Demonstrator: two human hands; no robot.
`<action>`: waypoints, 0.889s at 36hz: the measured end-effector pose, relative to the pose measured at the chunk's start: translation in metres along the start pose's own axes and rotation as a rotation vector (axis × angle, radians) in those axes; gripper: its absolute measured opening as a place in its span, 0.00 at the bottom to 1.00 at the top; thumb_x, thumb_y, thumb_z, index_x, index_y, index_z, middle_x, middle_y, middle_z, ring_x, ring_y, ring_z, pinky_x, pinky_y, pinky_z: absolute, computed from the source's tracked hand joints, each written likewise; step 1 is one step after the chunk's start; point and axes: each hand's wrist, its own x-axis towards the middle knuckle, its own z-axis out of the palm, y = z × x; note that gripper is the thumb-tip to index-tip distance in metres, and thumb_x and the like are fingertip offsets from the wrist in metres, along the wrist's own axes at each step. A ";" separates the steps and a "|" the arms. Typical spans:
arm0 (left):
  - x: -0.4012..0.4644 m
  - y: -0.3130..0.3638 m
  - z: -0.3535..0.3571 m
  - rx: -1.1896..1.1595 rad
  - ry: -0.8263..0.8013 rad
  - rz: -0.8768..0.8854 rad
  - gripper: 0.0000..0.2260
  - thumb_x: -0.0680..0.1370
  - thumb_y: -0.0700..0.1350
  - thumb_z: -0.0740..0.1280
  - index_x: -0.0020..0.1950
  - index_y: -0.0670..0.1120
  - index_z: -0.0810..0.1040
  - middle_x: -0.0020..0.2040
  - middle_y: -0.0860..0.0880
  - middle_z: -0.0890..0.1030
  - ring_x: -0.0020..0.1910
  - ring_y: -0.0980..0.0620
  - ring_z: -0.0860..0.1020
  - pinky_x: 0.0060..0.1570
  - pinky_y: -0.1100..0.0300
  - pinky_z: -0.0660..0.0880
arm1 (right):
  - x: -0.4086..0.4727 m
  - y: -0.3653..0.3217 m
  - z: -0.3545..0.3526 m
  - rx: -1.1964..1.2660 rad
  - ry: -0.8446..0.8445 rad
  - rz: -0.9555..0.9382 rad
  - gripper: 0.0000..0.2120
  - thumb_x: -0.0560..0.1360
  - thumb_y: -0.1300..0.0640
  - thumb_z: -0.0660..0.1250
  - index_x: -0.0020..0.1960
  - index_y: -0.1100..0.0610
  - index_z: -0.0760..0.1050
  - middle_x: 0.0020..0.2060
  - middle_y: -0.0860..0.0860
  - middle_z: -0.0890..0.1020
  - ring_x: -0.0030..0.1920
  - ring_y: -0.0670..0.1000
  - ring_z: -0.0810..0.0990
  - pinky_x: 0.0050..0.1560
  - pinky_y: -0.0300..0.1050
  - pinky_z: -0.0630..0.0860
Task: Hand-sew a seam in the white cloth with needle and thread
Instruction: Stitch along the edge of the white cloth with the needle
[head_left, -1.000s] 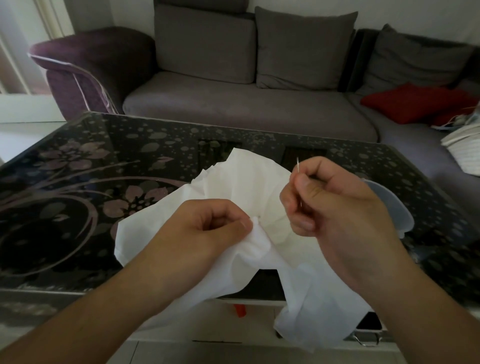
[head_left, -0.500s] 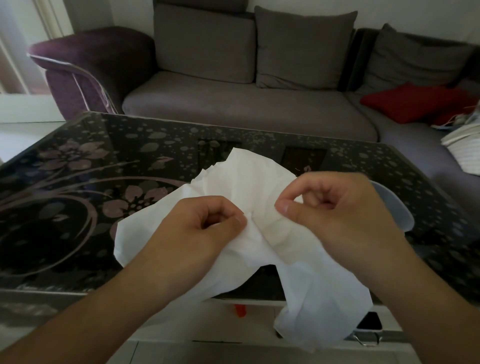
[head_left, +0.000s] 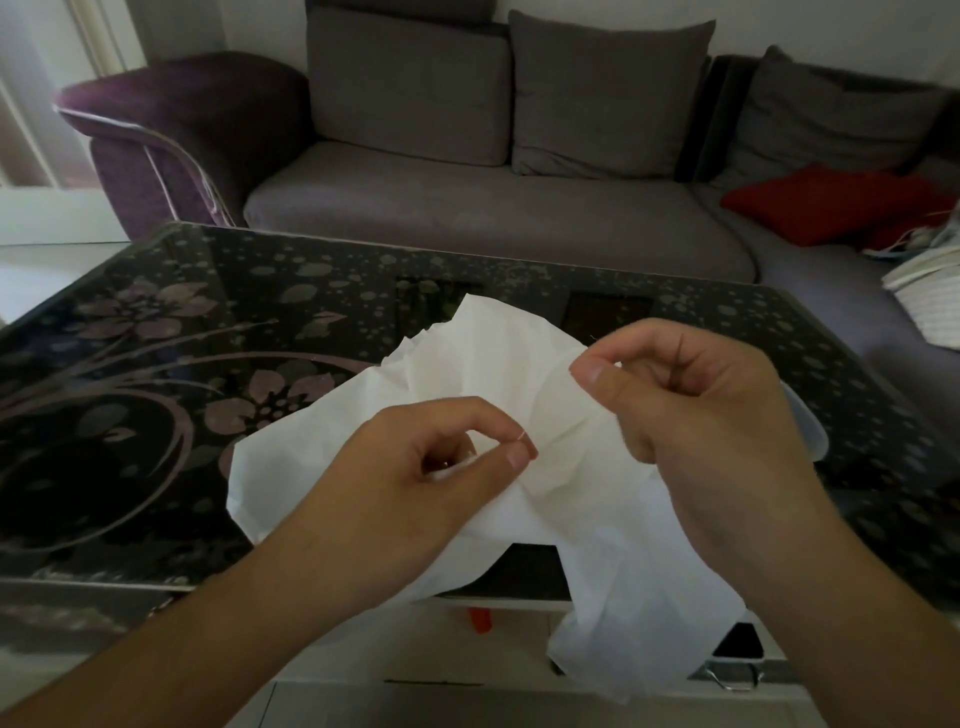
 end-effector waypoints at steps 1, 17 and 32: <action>0.000 0.000 0.000 -0.004 0.000 0.002 0.06 0.80 0.54 0.68 0.49 0.59 0.85 0.30 0.62 0.76 0.35 0.63 0.76 0.35 0.77 0.69 | 0.000 0.000 -0.001 0.018 0.033 0.011 0.05 0.75 0.56 0.73 0.43 0.48 0.84 0.28 0.54 0.76 0.29 0.48 0.70 0.39 0.45 0.77; 0.001 -0.007 -0.003 -0.004 0.016 0.049 0.06 0.81 0.52 0.69 0.48 0.59 0.86 0.28 0.55 0.73 0.28 0.59 0.71 0.31 0.71 0.68 | -0.005 -0.004 0.010 -0.294 -0.391 -0.012 0.02 0.75 0.46 0.73 0.46 0.43 0.83 0.22 0.46 0.68 0.24 0.45 0.66 0.27 0.34 0.66; 0.000 -0.002 -0.002 0.008 0.028 0.024 0.06 0.79 0.53 0.68 0.47 0.59 0.85 0.30 0.60 0.77 0.34 0.62 0.76 0.36 0.76 0.69 | 0.003 0.003 -0.001 -0.249 0.004 0.050 0.06 0.80 0.53 0.69 0.44 0.47 0.80 0.32 0.48 0.81 0.30 0.42 0.76 0.31 0.37 0.74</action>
